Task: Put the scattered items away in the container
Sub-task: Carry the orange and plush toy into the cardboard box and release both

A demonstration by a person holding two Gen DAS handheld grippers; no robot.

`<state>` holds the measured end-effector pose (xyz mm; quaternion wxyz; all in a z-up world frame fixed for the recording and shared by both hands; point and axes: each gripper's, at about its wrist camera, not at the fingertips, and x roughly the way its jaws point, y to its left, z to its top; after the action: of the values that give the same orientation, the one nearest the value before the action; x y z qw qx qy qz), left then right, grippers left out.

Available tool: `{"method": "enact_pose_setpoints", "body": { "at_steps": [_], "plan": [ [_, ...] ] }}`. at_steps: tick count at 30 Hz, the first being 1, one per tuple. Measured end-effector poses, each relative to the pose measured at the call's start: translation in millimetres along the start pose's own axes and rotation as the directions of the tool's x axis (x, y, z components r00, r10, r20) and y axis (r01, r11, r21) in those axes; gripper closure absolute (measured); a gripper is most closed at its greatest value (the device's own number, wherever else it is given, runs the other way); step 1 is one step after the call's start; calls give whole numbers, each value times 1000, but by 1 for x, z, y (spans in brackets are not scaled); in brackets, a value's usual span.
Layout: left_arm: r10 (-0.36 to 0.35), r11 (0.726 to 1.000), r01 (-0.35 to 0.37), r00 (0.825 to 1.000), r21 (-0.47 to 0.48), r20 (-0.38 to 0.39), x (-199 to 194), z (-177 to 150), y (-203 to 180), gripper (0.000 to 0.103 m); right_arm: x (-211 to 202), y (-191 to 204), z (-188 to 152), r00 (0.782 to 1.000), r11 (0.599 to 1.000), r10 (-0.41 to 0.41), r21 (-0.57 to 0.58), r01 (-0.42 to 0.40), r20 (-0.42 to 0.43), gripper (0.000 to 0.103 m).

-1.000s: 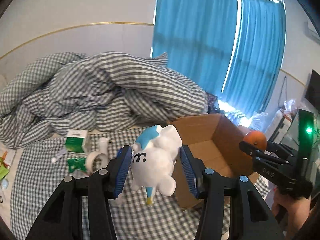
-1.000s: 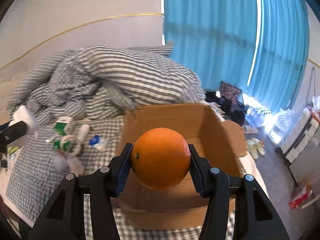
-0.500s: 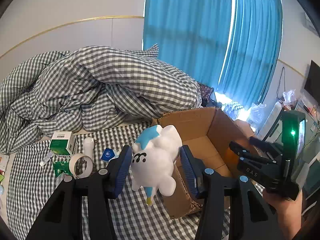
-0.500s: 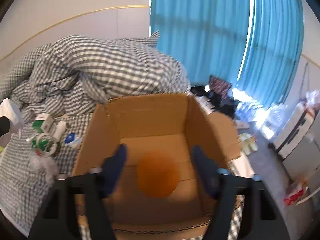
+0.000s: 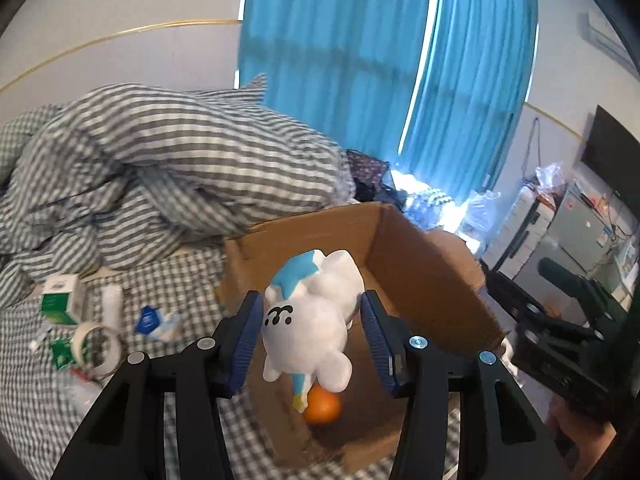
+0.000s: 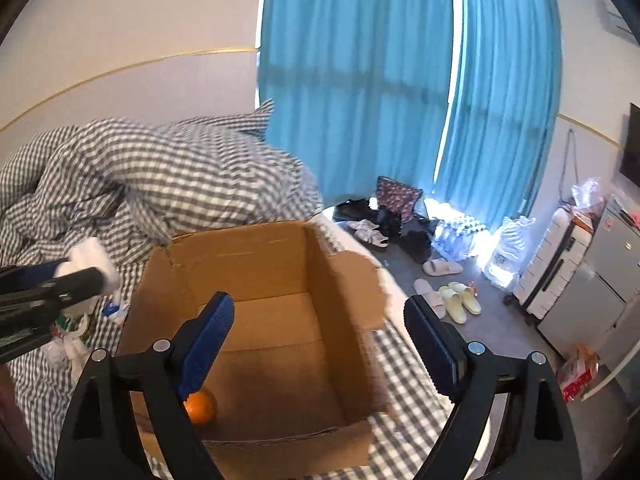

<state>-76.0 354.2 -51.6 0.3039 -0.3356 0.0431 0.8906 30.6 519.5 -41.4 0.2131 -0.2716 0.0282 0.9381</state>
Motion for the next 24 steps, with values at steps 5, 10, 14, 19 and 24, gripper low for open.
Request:
{"method": "enact_pose_setpoints", "body": {
  "at_steps": [5,10,14,19,24],
  "plan": [
    [-10,1000,10,1000,28,-15,21,5,-24,52,-16,-27,-1,999,999,-39,32,38,37,10],
    [-11,999,12,1000,51,-25,32,4,-42,45,-18,-46,-2,998,997,-53,63,51,29,10],
    [-9,998,9,1000,67,-3,30,5,-47,21,-19,-49,-4,998,996,-56,76,54,23,10],
    [-1,999,0,1000,51,12,18,8,-37,17,-24,-46,-3,998,996,-49,82,47,28,10],
    [35,999,-35,999,-2,29,0,9,-7,9,-32,-28,2,999,997,-17,76,14,39,10]
  ]
}}
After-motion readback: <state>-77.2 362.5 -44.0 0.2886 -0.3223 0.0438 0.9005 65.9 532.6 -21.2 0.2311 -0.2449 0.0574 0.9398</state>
